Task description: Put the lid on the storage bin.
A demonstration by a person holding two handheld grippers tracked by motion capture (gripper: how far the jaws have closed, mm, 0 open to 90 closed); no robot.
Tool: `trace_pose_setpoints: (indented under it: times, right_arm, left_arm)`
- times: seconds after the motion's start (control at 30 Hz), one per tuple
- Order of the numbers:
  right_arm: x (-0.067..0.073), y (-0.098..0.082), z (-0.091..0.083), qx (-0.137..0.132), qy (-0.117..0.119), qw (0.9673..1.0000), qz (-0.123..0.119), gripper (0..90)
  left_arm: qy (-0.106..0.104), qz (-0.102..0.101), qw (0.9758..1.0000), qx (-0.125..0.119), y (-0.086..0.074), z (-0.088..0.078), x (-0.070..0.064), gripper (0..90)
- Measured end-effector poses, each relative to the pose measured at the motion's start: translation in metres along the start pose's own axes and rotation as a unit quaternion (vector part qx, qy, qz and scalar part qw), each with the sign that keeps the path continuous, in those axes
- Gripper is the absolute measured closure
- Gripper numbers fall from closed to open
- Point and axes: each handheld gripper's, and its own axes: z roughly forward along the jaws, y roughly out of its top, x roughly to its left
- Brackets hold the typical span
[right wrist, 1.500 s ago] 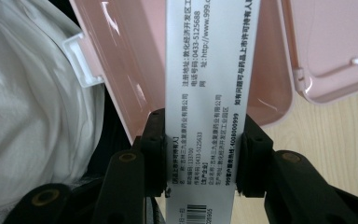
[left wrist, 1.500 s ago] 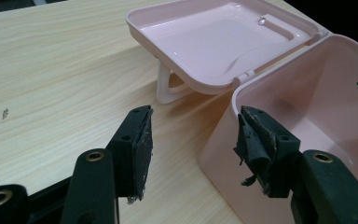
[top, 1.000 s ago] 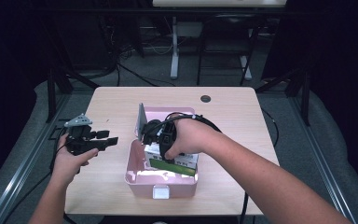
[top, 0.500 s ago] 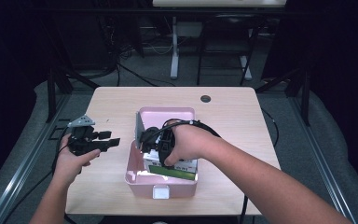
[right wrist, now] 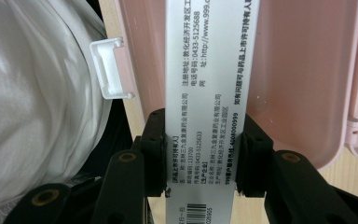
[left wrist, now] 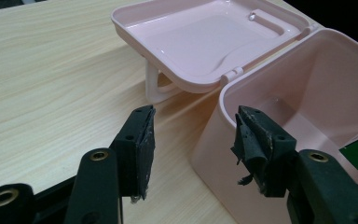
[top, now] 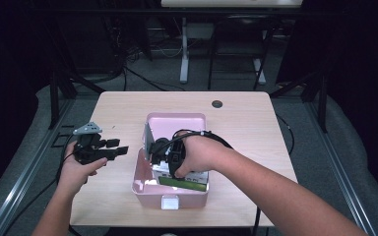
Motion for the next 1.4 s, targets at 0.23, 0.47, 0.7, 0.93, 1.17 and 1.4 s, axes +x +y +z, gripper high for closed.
trace_pose_setpoints:
  times: [0.23,0.47,0.7,0.93,1.17,1.4]
  right_arm:
    - [-0.001,-0.001,0.01,0.002,0.011,0.9999,-0.007,61.5]
    - [-0.003,-0.003,0.018,-0.006,0.013,0.9999,-0.01,61.4]
    - [-0.003,-0.005,0.027,-0.006,0.012,0.9996,-0.024,61.4]
    - [-0.001,-0.006,0.037,-0.006,0.017,0.9993,-0.031,61.5]
    - [-0.002,-0.005,0.045,-0.005,0.019,0.9993,-0.033,61.5]
    - [-0.003,-0.004,0.055,-0.001,0.026,0.9991,-0.035,61.4]
  left_arm:
    - [0.001,0.005,1.0,0.003,0.0,0.003,-0.002,48.6]
    - [-0.002,0.009,0.9999,0.004,0.0,0.001,-0.001,51.6]
    - [0.001,0.009,1.0,0.004,0.0,0.002,-0.002,51.6]
    - [-0.003,0.014,0.9999,0.007,0.0,0.004,-0.004,53.1]
    - [-0.002,0.015,0.9999,0.006,0.0,0.004,-0.003,54.0]
    - [-0.002,0.013,0.9999,0.004,0.0,0.004,-0.004,53.1]
